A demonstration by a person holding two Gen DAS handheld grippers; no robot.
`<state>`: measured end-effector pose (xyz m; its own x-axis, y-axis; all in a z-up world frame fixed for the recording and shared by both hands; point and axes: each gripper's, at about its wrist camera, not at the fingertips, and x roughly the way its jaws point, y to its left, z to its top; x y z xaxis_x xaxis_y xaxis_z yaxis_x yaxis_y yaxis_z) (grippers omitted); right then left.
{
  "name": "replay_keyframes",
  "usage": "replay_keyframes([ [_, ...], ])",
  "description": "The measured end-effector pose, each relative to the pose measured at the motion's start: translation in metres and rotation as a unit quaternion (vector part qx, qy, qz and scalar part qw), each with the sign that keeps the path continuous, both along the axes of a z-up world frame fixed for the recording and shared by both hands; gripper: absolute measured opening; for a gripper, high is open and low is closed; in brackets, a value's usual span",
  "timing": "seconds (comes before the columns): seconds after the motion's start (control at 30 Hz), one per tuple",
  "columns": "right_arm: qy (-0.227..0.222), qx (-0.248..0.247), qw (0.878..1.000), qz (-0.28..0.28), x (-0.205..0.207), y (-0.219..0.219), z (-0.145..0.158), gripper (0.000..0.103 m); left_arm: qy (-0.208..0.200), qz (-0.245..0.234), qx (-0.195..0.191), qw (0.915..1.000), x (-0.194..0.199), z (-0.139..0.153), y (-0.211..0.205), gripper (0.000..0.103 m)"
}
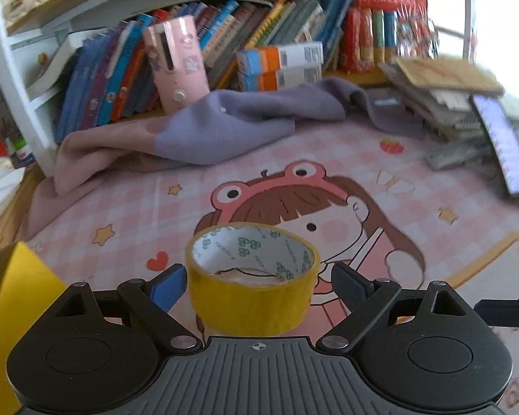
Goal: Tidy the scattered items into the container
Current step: 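Grasp the yellow tape roll with the left tool while the right tool approaches the white sponge, then close the right tool on the white sponge block and lift it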
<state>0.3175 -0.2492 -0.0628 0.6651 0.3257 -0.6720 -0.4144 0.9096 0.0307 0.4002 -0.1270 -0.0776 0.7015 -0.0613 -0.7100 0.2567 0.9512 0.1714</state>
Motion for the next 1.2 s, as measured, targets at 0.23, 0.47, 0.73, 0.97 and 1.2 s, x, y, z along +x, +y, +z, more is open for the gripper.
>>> replay_keyframes([
  [0.23, 0.015, 0.028, 0.999, 0.015, 0.027, 0.01, -0.017, 0.081, 0.0, -0.003, 0.025, 0.9997, 0.016, -0.014, -0.004, 0.094],
  [0.47, 0.016, 0.045, 0.999, 0.021, 0.045, 0.02, -0.028, 0.08, -0.012, 0.005, 0.01, 0.9999, 0.016, -0.003, 0.007, 0.091],
  [0.73, -0.005, 0.045, 0.998, 0.033, 0.077, 0.041, -0.039, 0.078, -0.064, 0.057, -0.066, 0.9941, -0.012, 0.064, 0.047, 0.092],
  [0.97, -0.01, 0.055, 0.998, 0.04, 0.102, 0.06, -0.048, 0.079, -0.076, 0.09, -0.087, 0.9893, -0.039, 0.089, 0.068, 0.092],
  [1.2, -0.008, 0.043, 0.997, 0.062, 0.105, 0.078, -0.055, 0.061, -0.077, 0.11, -0.093, 0.9866, -0.057, 0.098, 0.085, 0.092],
])
